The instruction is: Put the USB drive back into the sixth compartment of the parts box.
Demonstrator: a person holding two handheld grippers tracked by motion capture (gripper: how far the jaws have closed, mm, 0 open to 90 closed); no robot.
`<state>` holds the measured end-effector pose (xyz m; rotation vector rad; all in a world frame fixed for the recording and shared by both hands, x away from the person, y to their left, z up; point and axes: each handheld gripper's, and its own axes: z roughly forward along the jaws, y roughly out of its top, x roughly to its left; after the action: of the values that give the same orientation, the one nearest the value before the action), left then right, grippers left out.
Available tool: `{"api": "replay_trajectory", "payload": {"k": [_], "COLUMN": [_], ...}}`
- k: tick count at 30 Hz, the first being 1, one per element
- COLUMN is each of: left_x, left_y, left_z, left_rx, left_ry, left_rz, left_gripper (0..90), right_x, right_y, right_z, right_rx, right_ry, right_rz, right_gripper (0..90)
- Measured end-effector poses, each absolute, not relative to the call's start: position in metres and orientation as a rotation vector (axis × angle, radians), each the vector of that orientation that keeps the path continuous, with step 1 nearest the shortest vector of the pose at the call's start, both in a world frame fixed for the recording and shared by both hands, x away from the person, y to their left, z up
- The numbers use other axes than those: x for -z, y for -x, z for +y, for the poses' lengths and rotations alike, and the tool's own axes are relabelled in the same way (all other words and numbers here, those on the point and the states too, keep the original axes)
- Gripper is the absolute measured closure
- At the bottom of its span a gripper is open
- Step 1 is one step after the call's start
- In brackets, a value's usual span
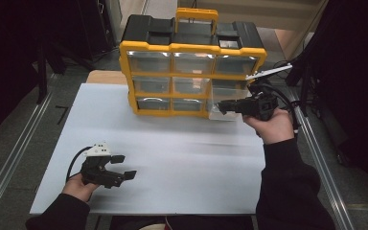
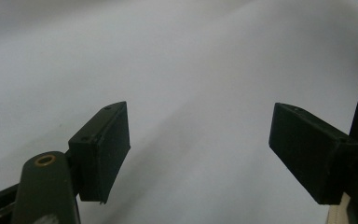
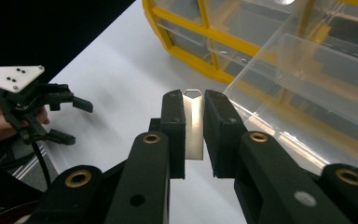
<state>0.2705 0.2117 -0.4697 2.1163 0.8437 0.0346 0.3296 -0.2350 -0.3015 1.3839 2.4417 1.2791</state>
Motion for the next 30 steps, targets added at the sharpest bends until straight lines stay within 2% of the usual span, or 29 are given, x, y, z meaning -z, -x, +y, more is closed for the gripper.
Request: {"api": "replay_trajectory", "payload": {"k": [10, 30], "left_x": [0.47, 0.472], "left_y": [-0.27, -0.271], "left_z": [0.211, 0.212], "left_rx": [-0.034, -0.025], "left_ry": [-2.118, -2.131], "left_rz": [0.842, 0.841], "left_gripper": [21.5, 21.5], "right_x": [0.296, 0.317], "right_y": [-0.338, -0.364], "right_z": [-0.246, -0.243], "right_rx": [-1.255, -1.109], "right_ry": [-1.423, -1.499], "right_rz": [2.373, 2.299], "right_gripper": [76.4, 76.3]}}
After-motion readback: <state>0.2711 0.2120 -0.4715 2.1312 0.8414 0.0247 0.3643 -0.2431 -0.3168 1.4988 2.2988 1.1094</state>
